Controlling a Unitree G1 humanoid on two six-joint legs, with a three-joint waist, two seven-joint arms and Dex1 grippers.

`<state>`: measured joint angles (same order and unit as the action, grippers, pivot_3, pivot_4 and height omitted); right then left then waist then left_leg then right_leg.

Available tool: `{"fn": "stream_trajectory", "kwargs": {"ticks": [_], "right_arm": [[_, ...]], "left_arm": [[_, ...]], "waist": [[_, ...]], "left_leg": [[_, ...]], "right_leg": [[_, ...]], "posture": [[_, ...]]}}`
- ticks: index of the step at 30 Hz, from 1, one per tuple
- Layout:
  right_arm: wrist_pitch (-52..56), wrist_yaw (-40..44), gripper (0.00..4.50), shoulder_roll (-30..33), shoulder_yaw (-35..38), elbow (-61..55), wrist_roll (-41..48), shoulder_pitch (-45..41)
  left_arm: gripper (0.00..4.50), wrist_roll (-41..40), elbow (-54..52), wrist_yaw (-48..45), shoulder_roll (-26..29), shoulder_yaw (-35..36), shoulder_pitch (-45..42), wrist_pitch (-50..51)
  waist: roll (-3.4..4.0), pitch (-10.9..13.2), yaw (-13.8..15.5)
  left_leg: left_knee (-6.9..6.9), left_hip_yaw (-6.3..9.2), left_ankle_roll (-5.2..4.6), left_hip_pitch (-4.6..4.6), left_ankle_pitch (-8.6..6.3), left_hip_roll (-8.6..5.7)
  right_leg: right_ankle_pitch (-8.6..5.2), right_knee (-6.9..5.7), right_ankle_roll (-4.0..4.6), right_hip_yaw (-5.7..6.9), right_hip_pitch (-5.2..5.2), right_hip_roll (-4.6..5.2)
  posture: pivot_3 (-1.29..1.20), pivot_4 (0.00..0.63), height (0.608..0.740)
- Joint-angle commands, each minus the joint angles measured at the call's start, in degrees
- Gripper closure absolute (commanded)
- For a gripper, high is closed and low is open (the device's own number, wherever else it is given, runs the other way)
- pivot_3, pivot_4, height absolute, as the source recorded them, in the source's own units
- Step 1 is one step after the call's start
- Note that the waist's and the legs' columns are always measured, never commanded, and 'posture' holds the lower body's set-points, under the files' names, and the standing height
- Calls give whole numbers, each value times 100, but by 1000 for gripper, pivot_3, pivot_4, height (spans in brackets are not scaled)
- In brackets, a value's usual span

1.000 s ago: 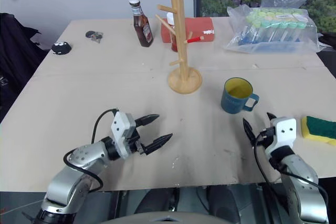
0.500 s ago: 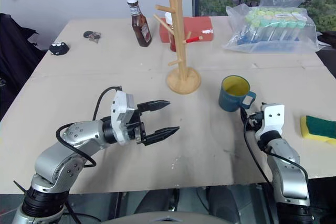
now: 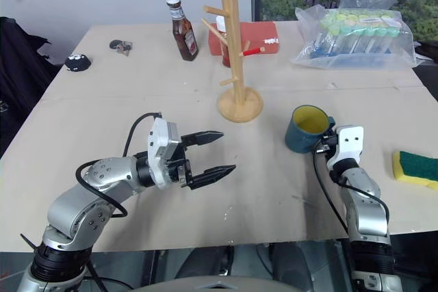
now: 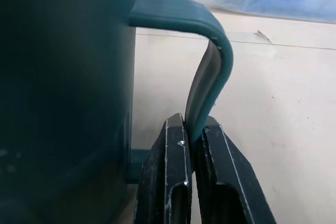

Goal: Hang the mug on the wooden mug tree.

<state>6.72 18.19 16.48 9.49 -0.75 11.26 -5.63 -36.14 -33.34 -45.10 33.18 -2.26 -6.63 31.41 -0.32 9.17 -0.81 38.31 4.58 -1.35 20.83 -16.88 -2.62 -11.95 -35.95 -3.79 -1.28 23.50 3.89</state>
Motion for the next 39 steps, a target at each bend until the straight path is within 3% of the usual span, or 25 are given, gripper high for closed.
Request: {"fn": "stream_trajectory", "kwargs": {"ticks": [1, 9, 11, 15, 21, 24, 39], "right_arm": [[-128, 501, 4449, 458, -5, -167, 31, -228], [14, 2398, 4449, 1802, -412, 54, 258, -1703], [-388, 3417, 4449, 2165, -799, 1133, 52, -3111], [-1407, 4426, 4449, 2274, -1348, 3150, -412, -4959], [-2415, 5201, 4449, 1963, -1735, 5195, -905, -6628], [-2734, 5498, 4449, 1780, -1850, 5761, -1054, -7114], [-3183, 5767, 4449, 1279, -1860, 6527, -1429, -7973]], "left_arm": [[0, 126, -201, 139, -127, 83, 132, -344], [0, 885, -27, 895, -923, 136, 204, -1423], [0, 1250, 9, 1184, -1153, 80, 89, -1782], [0, 1644, 24, 1553, -1369, 78, -84, -2004], [0, 1745, -178, 1934, -1624, -73, -154, -1889], [0, 1835, -227, 2112, -1748, -160, -144, -1880], [0, 1694, -264, 2322, -2044, -170, -167, -1994]], "waist": [[1, 1, 0], [0, 5, 7], [18, 36, -39], [-8, 42, -59], [-16, 39, 3], [-16, 39, 3], [-15, 39, -2]], "left_leg": [[0, -1, 0, 0, 0, 0], [0, -1, -1, 0, 0, 3], [4, -8, -1, -1, 0, 2], [3, -28, -10, -1, 5, -5], [-6, -12, -4, 49, 4, 4], [8, -15, -5, 128, 6, -11], [3, -9, 4, 124, 10, -9]], "right_leg": [[0, 0, 0, -1, 0, 0], [1, 2, 0, 4, -1, -2], [2, 2, 0, -1, -1, -1], [23, 13, -2, -18, 2, 2], [22, 24, 0, 2, 45, 11], [25, 14, -3, -8, 128, 23], [26, 3, -1, -4, 131, 18]], "posture": [[0, 150, 740], [0, 150, 740], [0, 150, 740], [0, 150, 740], [0, 150, 740], [0, 150, 740], [0, 150, 740]]}}
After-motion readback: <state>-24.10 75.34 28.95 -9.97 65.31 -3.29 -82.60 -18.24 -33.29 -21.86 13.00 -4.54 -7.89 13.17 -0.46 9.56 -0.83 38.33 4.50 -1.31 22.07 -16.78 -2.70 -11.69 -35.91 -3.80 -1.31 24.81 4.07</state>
